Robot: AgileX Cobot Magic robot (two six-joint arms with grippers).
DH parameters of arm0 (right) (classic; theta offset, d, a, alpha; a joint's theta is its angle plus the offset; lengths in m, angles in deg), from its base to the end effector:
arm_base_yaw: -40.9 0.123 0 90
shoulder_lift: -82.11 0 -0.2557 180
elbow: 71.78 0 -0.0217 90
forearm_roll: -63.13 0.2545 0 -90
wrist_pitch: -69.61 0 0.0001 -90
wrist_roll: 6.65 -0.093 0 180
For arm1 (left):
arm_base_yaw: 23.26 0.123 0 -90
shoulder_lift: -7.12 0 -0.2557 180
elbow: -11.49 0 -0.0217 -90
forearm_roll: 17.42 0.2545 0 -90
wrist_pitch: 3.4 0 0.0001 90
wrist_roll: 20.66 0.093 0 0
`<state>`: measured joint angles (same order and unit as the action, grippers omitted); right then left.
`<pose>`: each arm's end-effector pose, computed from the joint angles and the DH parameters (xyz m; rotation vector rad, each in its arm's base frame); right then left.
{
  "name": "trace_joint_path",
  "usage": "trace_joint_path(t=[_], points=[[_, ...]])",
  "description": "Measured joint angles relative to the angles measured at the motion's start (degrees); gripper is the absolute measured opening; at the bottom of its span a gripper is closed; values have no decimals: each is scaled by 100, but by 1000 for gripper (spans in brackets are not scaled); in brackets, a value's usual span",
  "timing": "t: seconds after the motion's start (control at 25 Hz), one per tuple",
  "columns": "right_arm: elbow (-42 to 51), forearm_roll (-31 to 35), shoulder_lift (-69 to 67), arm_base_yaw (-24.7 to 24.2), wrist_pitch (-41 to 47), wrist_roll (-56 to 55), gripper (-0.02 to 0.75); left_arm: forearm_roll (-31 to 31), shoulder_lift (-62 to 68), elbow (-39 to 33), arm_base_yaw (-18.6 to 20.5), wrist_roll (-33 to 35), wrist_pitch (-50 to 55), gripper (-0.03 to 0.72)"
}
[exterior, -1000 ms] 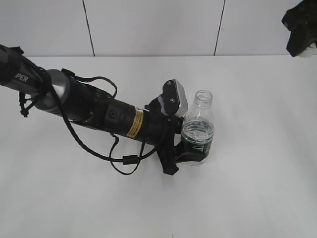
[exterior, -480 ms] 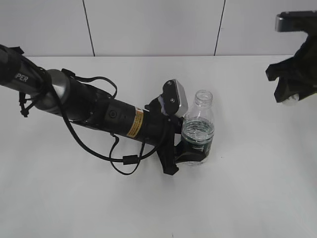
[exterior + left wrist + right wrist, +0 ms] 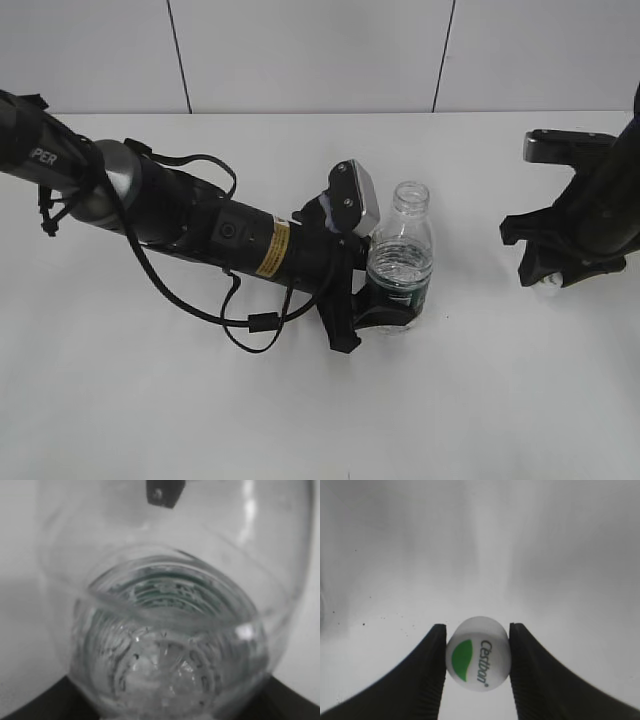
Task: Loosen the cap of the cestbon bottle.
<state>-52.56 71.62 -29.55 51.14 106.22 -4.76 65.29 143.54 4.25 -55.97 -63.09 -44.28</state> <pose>0.3149 0.0652 0.1201 -0.1497 2.9230 0.1714 0.3052 -0.2677 0.0550 1.5712 1.6545 -0.7915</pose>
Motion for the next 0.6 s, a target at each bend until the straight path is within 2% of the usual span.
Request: trace_joint_path(t=[0.24,0.6], points=[[11,463,-247,0,-211,190,293,-197,-5,0,0,192,26,414],[11,655,-247,0,-482,348,293,-1468,-5,0,0,530,607,414]])
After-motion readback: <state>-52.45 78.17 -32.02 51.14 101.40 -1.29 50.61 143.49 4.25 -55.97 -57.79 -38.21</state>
